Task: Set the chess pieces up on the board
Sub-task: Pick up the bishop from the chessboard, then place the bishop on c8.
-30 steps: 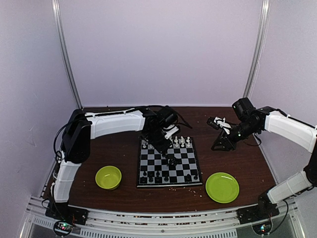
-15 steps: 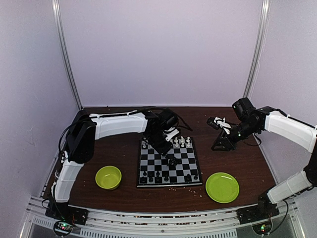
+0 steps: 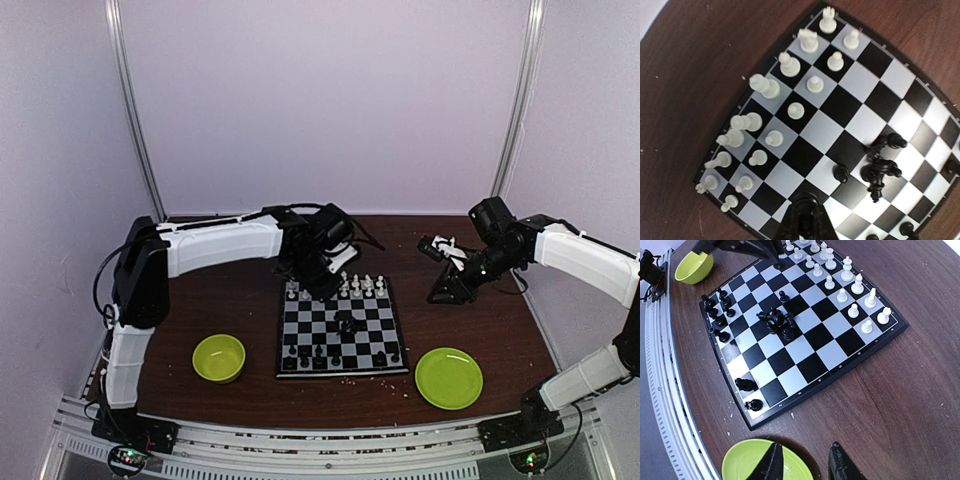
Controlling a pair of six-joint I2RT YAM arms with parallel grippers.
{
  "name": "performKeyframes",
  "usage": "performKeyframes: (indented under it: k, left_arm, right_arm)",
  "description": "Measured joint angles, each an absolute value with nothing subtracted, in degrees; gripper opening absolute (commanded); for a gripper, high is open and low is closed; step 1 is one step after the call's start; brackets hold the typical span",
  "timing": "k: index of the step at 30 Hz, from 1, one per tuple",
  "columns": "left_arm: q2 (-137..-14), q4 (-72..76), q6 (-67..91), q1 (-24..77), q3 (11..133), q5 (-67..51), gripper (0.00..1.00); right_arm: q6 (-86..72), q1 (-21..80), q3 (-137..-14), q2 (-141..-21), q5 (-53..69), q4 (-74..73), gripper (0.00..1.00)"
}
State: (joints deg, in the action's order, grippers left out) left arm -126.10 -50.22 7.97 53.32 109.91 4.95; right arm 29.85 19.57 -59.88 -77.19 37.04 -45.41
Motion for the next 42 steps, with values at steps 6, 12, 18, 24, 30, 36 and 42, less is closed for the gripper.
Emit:
performKeyframes:
  k: [6,12,18,24,30,36,42]
  left_arm:
    - [-115.52,-45.39,7.53,55.68,106.50,1.63,0.00]
    - [-114.06,-41.43,3.75,61.49,103.70,-4.78,0.00]
    - [-117.10,-41.82,-0.01,64.88,101.56,-8.91,0.00]
    - [-120.09,-42.13,-2.11,65.36,101.56,-10.13,0.00]
    - [-124.20,-42.30,-3.03,66.13,101.69,-9.87,0.00]
    - [-126.13,-43.16,-3.38,66.48,101.71,-9.85,0.01]
    - [-126.89,-43.35,-3.38,66.48,102.52,-9.63,0.01]
  right_arm:
    - [29.85,19.57,-59.92,-77.19,36.97,-45.41,0.30]
    - [29.85,19.57,-60.01,-77.19,36.01,-45.41,0.30]
    - [29.82,19.57,-60.05,-77.19,35.68,-45.41,0.30]
    - [29.82,19.57,-60.07,-77.17,35.68,-45.41,0.30]
    - [29.82,19.57,-60.07,-77.17,35.66,-45.41,0.30]
    - [29.85,19.57,-60.07,-77.14,35.66,-45.41,0.30]
    - [29.85,19.57,-60.07,-77.14,35.66,-45.41,0.30]
